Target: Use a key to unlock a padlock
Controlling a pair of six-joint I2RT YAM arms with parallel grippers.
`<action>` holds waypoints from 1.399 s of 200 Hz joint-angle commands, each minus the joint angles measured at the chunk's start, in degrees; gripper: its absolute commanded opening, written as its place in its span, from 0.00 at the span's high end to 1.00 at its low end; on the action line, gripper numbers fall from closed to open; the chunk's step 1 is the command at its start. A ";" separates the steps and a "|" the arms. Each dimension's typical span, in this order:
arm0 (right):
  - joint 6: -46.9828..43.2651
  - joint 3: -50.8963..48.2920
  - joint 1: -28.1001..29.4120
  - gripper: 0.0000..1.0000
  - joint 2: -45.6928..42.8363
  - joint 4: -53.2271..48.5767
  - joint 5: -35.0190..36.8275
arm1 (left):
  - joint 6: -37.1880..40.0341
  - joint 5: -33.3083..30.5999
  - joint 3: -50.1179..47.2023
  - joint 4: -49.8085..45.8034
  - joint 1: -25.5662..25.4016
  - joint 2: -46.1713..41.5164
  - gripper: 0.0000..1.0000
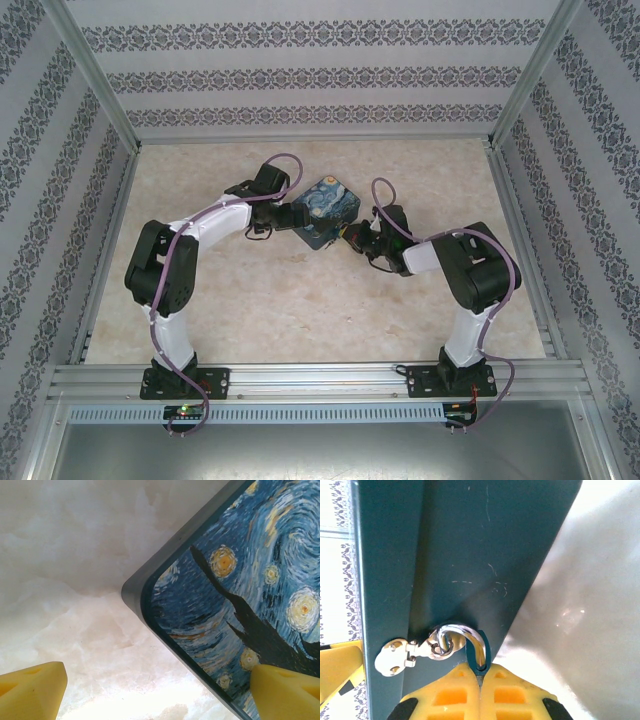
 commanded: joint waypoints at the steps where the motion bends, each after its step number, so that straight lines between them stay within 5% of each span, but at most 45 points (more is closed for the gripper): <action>1: -2.04 2.49 -0.51 1.00 0.96 -4.31 -1.50 | 2.86 -4.59 -1.35 -9.83 -0.42 3.99 0.06; 143: -15.16 20.06 -4.04 1.00 0.65 -31.09 3.44 | 3.58 -4.19 -1.07 -11.05 -0.56 5.76 0.10; 225: -13.65 4.90 -1.84 1.00 -16.92 -28.59 0.77 | 3.49 -1.72 2.11 -12.37 -0.62 3.00 0.05; 280: -7.51 -2.79 8.45 1.00 -24.00 -23.92 2.66 | 2.75 -0.82 3.67 -13.44 -0.44 -1.61 0.03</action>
